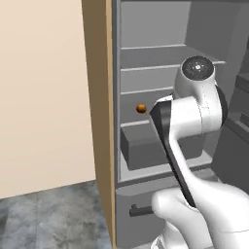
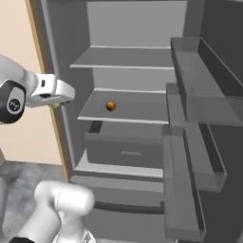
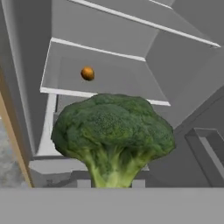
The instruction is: Open the fridge, remove the mango, broccoli, and chicken drumstick, and place them on any counter.
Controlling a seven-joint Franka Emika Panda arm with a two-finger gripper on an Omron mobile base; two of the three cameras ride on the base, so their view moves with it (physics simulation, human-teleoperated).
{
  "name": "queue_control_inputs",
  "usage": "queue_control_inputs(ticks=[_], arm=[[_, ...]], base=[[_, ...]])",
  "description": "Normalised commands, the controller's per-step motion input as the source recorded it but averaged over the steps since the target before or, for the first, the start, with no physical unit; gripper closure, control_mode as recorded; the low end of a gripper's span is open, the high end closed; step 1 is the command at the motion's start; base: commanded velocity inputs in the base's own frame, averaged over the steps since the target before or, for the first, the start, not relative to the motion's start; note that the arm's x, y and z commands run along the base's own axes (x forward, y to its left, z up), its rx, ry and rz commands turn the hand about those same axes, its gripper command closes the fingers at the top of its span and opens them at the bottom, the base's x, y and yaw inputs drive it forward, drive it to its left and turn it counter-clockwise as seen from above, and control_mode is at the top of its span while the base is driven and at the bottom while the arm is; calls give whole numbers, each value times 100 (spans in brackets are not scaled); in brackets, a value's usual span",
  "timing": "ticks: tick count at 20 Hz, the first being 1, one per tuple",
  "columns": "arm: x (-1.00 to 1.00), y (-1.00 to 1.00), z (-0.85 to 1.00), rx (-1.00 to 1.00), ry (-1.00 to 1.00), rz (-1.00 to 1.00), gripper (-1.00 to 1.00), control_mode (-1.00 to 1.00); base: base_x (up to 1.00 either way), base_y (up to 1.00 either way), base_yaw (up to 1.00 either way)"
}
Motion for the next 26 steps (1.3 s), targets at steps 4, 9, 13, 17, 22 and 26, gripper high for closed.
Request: queue_control_inputs(ticks=[4, 9, 13, 17, 22, 26], arm=[[0, 0, 0, 0, 0, 0, 100, 100], [0, 0, 0, 0, 0, 0, 100, 100], [0, 0, 0, 0, 0, 0, 100, 100], [0, 0, 0, 0, 0, 0, 100, 100], [0, 0, 0, 0, 0, 0, 100, 100], [0, 0, 0, 0, 0, 0, 100, 100]], base=[[-100, 51, -56], [-93, 46, -75], [-88, 29, -84], [-87, 26, -85], [-72, 2, -82], [-49, -13, -78]])
